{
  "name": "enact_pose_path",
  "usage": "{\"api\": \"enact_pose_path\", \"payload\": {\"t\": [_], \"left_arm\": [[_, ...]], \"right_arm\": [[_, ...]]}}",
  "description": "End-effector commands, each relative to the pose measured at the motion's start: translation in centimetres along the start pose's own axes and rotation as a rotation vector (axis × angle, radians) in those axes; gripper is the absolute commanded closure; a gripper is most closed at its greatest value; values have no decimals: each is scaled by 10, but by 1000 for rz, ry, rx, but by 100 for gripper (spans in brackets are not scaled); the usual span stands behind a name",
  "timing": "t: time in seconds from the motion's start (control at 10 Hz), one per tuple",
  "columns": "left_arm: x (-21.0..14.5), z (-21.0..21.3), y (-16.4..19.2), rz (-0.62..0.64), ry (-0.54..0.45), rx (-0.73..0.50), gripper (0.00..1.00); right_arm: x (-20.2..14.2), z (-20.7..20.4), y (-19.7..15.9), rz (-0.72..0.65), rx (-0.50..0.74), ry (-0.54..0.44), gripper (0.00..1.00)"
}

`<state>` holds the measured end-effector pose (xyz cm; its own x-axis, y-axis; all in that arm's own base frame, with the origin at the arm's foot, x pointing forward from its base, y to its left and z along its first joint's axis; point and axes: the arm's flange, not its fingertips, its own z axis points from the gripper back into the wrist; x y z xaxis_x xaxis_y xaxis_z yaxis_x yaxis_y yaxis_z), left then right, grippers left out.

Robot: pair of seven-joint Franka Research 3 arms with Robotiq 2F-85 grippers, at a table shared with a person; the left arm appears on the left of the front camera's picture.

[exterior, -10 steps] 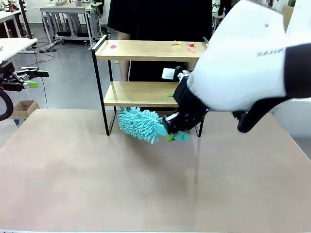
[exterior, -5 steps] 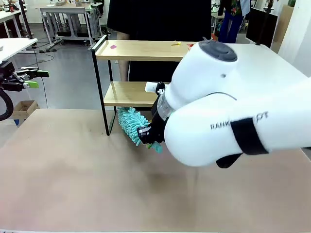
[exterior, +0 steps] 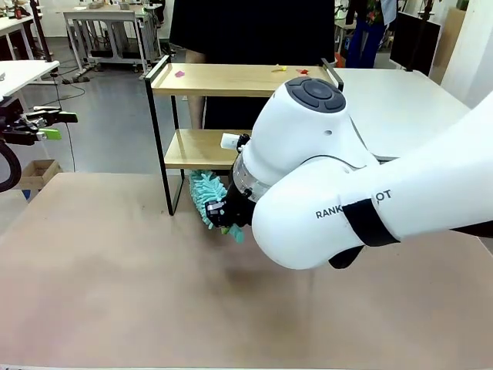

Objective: Clean the shelf.
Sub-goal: Clean the specific section of the Shelf indicated by the human with the Duster.

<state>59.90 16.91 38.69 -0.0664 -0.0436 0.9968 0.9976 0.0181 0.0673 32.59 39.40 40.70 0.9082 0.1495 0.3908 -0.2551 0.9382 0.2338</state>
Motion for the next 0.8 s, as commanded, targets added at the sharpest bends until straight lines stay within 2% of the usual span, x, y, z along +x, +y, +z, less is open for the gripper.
{"api": "enact_pose_path", "payload": {"t": [0.0,0.1,0.3,0.7], "left_arm": [[2,0,-1,-10,3,-3,0],[2,0,-1,-10,3,-3,0],[2,0,-1,-10,3,-3,0],[2,0,-1,-10,3,-3,0]], "right_arm": [[-4,8,-6,3,-22,-11,87],[0,0,0,0,0,0,87],[5,-17,35,-52,-116,-118,87],[12,-54,65,-79,-166,-135,87]]}}
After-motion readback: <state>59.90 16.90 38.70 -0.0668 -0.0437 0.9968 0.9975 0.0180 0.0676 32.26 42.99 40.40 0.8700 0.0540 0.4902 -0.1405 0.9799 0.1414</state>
